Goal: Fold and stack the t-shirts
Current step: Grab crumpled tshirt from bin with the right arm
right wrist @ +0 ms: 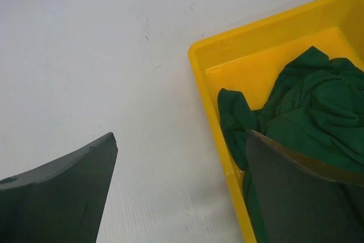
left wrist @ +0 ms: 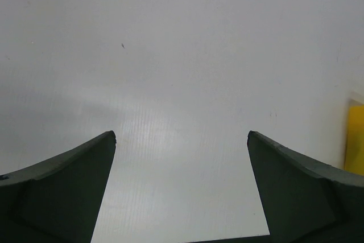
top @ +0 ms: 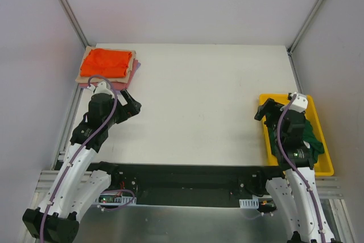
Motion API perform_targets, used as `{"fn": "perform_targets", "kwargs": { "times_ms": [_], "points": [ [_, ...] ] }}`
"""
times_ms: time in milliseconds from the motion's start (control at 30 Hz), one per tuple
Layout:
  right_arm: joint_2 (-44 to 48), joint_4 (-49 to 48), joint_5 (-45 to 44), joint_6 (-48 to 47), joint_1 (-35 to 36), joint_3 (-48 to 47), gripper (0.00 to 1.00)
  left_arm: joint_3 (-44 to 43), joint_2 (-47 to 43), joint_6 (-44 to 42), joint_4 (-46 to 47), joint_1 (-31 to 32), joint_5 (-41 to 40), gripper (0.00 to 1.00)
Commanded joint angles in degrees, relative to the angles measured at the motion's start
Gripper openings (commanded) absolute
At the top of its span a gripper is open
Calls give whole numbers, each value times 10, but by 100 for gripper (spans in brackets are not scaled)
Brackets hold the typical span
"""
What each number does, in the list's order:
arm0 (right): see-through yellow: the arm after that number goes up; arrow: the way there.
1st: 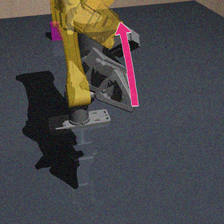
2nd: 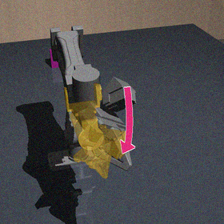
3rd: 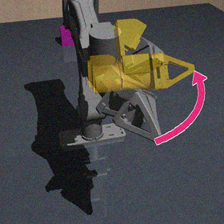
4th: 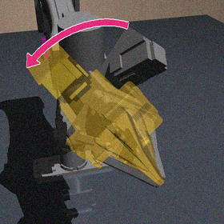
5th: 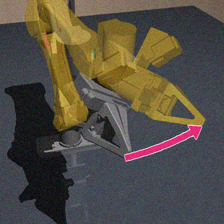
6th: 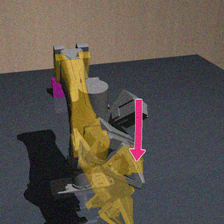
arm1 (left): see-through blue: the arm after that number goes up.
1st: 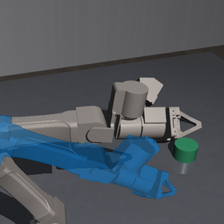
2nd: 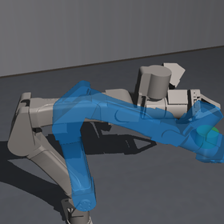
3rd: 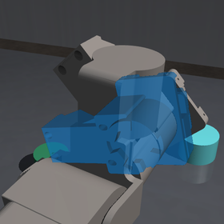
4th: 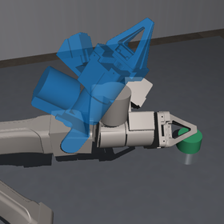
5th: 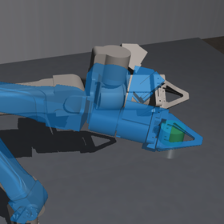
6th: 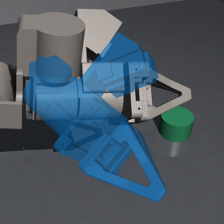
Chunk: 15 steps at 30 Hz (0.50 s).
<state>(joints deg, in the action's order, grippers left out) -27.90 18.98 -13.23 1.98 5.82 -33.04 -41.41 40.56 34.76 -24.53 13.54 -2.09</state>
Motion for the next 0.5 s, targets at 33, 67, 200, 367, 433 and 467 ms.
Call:
{"fn": "perform_targets", "kwargs": {
  "times_ms": [33,67,200,367,433,467],
  "points": [
    [9,-4,-14,3,-3,-14,96,3,-3,15,9,3,-20,99],
    [10,-5,-9,-1,-2,-12,96,4,-1,14,12,3,-20,99],
    [-7,-2,-22,5,-3,-6,96,5,12,13,15,3,-26,99],
    [-102,70,-137,71,-35,-34,96,3,8,6,16,3,3,99],
    [-158,94,-109,84,-94,-60,96,10,0,8,19,3,-1,99],
    [-187,96,-75,87,-124,-67,96,12,-3,10,20,3,-4,99]
  ]
}}
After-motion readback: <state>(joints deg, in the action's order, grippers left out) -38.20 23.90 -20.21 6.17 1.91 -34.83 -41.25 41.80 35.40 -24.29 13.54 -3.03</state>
